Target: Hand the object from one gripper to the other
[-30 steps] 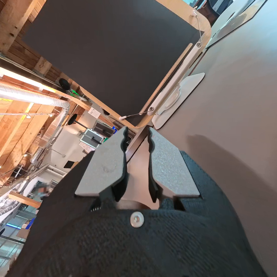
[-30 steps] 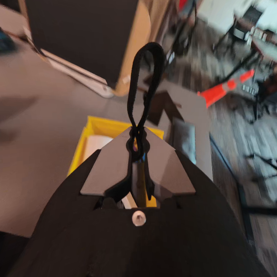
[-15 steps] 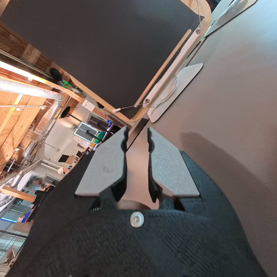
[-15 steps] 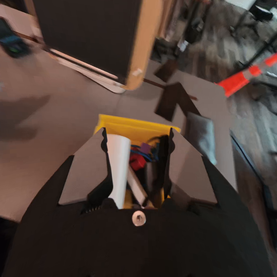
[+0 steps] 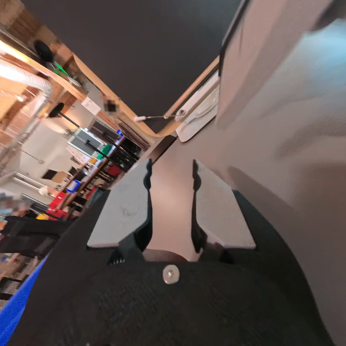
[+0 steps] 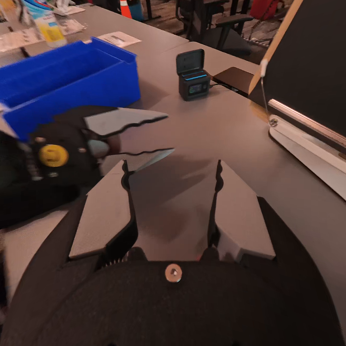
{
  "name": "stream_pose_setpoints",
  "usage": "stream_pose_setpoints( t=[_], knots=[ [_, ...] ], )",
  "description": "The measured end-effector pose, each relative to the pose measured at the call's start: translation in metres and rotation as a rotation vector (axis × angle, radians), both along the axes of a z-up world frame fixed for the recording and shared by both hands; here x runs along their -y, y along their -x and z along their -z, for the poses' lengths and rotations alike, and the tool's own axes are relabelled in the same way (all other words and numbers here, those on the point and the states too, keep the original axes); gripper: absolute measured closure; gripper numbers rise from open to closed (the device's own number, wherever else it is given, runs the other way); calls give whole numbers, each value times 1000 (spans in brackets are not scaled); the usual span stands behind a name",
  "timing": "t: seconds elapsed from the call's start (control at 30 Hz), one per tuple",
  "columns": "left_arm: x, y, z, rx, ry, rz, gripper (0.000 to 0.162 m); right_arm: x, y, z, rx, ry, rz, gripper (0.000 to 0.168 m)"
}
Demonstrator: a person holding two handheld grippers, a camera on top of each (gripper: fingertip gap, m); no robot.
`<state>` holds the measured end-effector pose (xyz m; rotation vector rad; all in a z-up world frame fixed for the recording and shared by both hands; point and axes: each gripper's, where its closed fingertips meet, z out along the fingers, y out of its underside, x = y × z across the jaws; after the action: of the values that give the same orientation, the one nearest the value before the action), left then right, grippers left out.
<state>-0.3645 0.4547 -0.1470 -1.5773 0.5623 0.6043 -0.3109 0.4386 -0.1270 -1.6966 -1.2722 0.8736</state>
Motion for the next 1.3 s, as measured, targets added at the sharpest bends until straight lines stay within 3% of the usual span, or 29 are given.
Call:
stream_pose_setpoints(
  t=[0.07,0.23,0.43,0.77,0.83,0.9,0.97,1.07,1.17,1.3],
  knots=[
    [-4,5,12,74,87,-15,104,-28,10,22,24,-43,52,80],
    [-6,13,23,140,153,-35,116,-60,13,61,101,-74,77,83],
    [-6,9,40,242,276,-16,110,-63,3,62,88,-69,89,82],
    [7,2,31,218,225,-9,113,-56,-1,76,78,-4,91,80],
    [25,-13,14,292,236,24,110,-53,1,79,97,11,75,79],
    [48,-27,-24,352,139,84,120,-50,2,80,109,2,65,79],
    [70,-29,-49,417,145,118,121,-48,3,84,132,-4,57,78],
    [99,2,-76,515,185,113,119,-47,4,86,148,-12,56,78],
    [125,80,-99,567,149,-28,119,-46,4,85,136,6,56,78],
    [154,192,-87,554,186,-281,121,-43,6,86,131,46,44,78]
  ],
)
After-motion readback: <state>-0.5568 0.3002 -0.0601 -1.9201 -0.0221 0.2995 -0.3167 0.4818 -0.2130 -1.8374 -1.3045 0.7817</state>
